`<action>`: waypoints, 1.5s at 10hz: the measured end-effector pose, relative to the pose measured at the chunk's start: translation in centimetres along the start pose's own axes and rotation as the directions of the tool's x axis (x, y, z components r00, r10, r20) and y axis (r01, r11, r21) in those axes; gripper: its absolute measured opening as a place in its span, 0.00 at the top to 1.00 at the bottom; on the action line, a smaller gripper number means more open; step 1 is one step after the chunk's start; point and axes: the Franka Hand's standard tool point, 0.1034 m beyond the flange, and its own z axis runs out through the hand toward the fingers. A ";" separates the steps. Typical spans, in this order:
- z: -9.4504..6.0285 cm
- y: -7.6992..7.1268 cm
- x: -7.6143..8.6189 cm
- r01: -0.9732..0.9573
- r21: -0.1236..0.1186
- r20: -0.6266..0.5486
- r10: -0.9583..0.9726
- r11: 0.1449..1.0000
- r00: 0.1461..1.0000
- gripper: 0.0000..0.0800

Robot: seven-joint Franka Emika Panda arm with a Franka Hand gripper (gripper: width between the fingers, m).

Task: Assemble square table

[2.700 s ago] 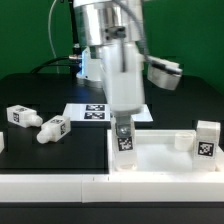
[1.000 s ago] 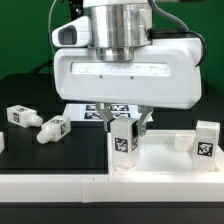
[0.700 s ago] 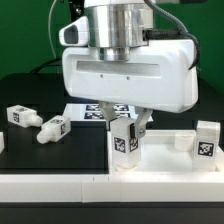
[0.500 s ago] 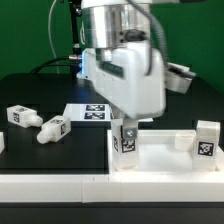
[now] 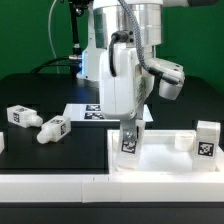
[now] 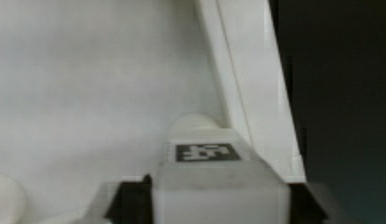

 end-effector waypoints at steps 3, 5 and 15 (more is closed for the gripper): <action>-0.4 -0.5 0.5 0.572 0.016 -0.011 -0.571 0.820 0.821 0.21; -0.3 -0.4 0.7 0.696 0.010 -0.014 -0.696 0.718 0.718 0.19; -0.5 -0.9 1.3 0.795 -0.055 -0.048 -0.797 0.604 0.602 0.64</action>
Offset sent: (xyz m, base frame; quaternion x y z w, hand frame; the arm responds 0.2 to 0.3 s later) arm -0.0160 0.0097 0.0019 -0.0012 -0.0467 -0.3737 0.9264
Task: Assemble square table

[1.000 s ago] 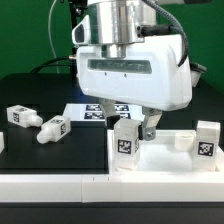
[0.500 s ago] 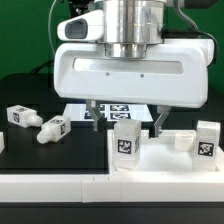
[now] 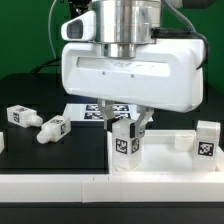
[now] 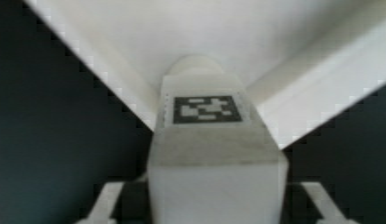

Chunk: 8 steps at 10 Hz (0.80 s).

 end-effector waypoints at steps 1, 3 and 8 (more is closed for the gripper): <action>-0.1 0.1 0.1 -0.110 -0.005 0.005 0.111 0.994 0.994 0.64; 0.1 0.2 -0.4 -0.522 -0.024 0.006 0.522 0.853 0.853 0.64; 0.2 0.4 -0.8 -0.854 -0.011 0.025 0.854 0.520 0.520 0.64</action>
Offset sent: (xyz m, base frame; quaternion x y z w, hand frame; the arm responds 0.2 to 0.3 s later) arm 0.0122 0.0245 -0.0052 0.0497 -0.0168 0.5292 0.8469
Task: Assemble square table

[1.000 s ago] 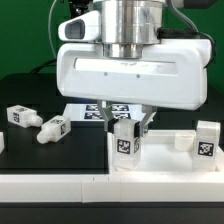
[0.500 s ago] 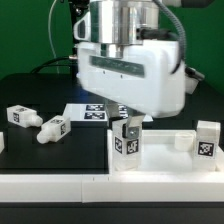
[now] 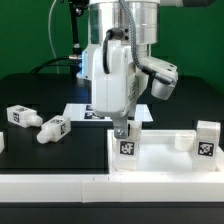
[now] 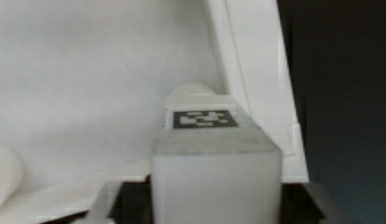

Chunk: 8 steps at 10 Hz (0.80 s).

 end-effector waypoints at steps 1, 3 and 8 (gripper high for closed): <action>0.0 0.0 0.0 0.045 0.000 0.000 -0.045 0.999 0.999 0.41; 0.0 -0.1 -0.7 0.419 0.016 -0.006 -0.419 0.908 0.908 0.27; 0.2 -0.1 -0.9 0.816 0.008 -0.022 -0.816 0.578 0.578 0.19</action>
Offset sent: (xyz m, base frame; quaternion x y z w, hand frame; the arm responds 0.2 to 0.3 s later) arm -0.0013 0.0400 -0.0061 0.0305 -0.0897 -0.4956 0.8634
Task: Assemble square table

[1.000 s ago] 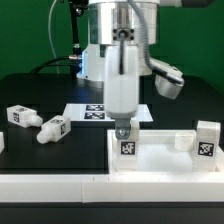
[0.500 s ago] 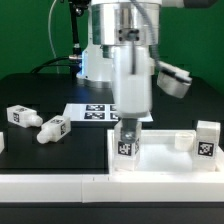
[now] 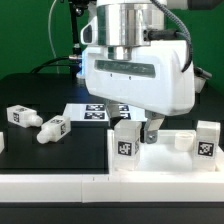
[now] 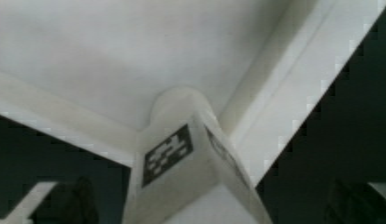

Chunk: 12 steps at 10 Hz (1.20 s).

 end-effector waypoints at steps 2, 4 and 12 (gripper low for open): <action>0.1 -0.1 -0.1 0.147 -0.010 -0.006 -0.147 0.989 0.989 0.19; 0.1 -0.1 -0.1 0.110 -0.009 -0.006 -0.110 0.994 0.994 0.42; 0.2 -0.1 -0.2 -0.818 -0.042 0.031 0.819 0.573 0.572 0.64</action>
Offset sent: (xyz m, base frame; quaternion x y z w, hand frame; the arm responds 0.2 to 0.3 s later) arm 0.0000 0.0000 0.0000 0.0000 0.0000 0.0650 0.9979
